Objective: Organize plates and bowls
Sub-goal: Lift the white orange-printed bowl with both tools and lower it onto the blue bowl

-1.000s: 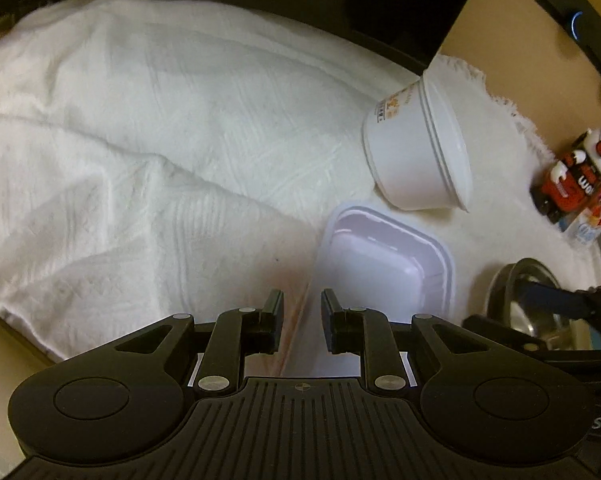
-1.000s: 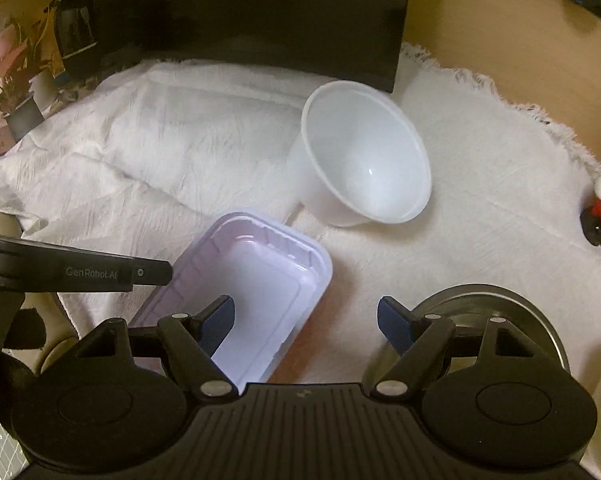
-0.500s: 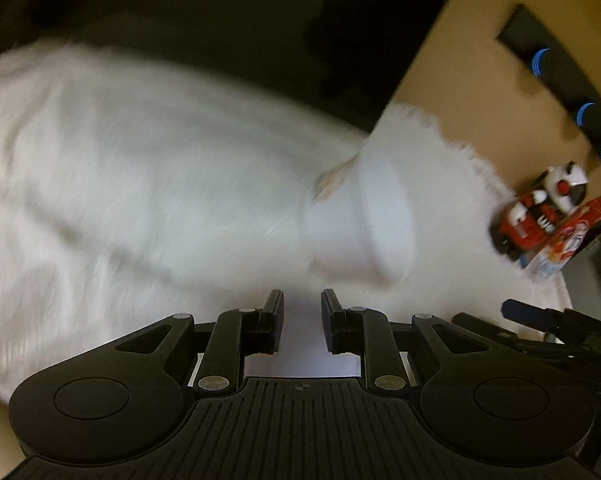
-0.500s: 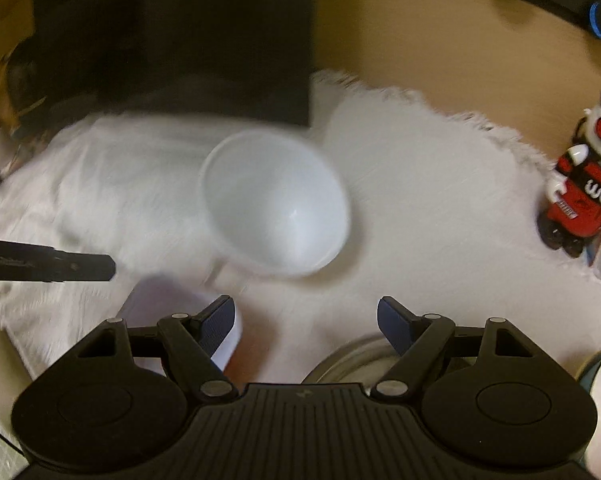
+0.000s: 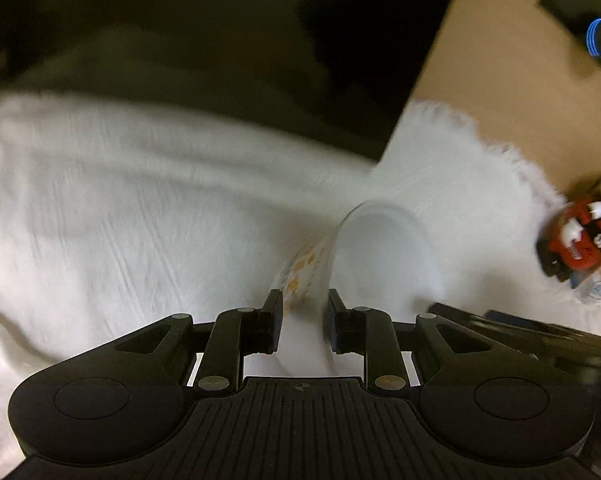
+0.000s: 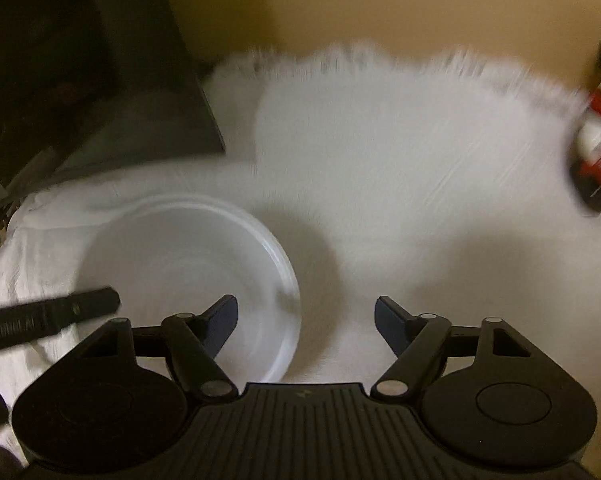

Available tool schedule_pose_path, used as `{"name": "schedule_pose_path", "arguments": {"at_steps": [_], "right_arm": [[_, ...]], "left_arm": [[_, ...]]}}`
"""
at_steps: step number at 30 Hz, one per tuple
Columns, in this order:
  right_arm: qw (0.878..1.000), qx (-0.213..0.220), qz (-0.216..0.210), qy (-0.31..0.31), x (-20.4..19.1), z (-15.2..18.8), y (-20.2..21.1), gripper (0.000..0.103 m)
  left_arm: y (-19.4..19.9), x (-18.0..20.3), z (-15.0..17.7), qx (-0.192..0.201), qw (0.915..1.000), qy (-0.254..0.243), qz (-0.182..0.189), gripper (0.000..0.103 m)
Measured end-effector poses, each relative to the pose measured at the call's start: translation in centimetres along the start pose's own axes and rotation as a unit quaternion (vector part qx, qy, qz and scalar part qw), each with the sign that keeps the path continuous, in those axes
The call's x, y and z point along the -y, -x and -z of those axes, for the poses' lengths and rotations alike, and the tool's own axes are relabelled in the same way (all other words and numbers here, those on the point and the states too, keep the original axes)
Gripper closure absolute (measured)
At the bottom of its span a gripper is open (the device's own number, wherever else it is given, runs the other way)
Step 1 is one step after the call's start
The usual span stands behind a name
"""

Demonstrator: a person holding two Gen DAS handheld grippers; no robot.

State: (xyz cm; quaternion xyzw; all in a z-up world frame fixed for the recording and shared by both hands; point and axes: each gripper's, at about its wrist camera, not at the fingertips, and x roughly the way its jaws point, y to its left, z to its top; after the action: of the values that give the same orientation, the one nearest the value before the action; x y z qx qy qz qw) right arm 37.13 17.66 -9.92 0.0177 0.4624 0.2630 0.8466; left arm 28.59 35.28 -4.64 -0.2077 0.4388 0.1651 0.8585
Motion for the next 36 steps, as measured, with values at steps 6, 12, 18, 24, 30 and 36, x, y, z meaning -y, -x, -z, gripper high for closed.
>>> {"name": "schedule_pose_path", "arguments": {"at_steps": [6, 12, 18, 24, 30, 36], "right_arm": [[0.996, -0.072, -0.041, -0.025, -0.6, 1.3, -3.6, 0.079], [0.999, 0.016, -0.037, 0.035, -0.4, 1.7, 5.1, 0.080], [0.996, 0.078, 0.000, 0.051, 5.3, 2.0, 15.7, 0.080], [0.992, 0.090, 0.066, 0.066, 12.3, 5.1, 23.2, 0.079], [0.993, 0.070, 0.094, -0.001, 20.9, 8.2, 25.6, 0.079], [0.992, 0.034, 0.116, -0.034, 25.1, 9.8, 22.1, 0.079]], "left_arm": [[-2.6, -2.3, 0.7, -0.046, 0.9967, 0.045, 0.048, 0.076], [2.2, 0.7, 0.8, -0.016, 0.9939, 0.038, 0.103, 0.077], [5.3, 8.1, 1.5, -0.061, 0.9780, 0.006, 0.199, 0.078], [6.5, 19.7, 4.8, -0.100, 0.9648, -0.110, 0.217, 0.077], [3.9, 26.9, 9.2, -0.157, 0.9455, -0.163, 0.234, 0.076], [0.3, 30.0, 12.9, -0.211, 0.9385, -0.161, 0.221, 0.077]]}}
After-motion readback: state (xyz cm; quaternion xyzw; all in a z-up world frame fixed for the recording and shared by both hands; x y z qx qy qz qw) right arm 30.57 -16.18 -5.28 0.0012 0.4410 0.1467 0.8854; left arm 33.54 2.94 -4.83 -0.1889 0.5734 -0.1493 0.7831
